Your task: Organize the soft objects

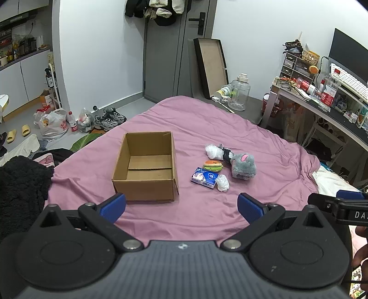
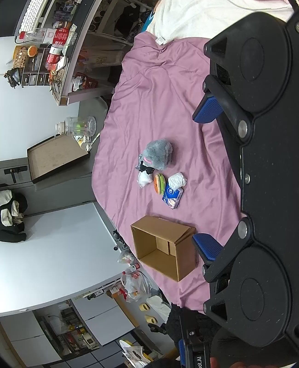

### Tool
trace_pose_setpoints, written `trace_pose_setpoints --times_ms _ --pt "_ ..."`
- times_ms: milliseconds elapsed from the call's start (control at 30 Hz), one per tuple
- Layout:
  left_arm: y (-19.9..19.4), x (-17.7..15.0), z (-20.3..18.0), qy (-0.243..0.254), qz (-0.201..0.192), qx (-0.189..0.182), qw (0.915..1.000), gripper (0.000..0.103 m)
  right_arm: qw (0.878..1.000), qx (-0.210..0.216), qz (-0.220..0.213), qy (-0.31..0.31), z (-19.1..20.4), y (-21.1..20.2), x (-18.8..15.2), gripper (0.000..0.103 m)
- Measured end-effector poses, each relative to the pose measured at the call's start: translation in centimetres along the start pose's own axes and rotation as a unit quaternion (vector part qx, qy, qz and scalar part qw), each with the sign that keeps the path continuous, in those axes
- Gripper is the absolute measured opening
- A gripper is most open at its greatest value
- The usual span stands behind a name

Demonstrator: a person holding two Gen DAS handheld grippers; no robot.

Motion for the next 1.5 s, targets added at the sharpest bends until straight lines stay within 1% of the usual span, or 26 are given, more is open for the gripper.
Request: trace_pose_setpoints --times_ms 1167,1500 --pt "0.05 -0.37 0.18 -0.001 0.002 0.001 1.0000 0.102 1.000 0.000 0.002 -0.001 0.26 0.16 -0.18 0.103" --pt "-0.05 -0.31 0.57 -0.001 0.002 0.001 1.0000 0.102 1.000 0.002 0.004 -0.004 0.58 0.60 -0.70 0.103"
Point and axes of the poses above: each gripper's, at about its wrist camera, not at the fingertips, and y roughly the way its jaws point, z to its left, x to its top, the point moved 6 cm from there along y, roughly the way its jaws point, and after that the axes turned 10 degrees about -x, right-handed, at the moved point
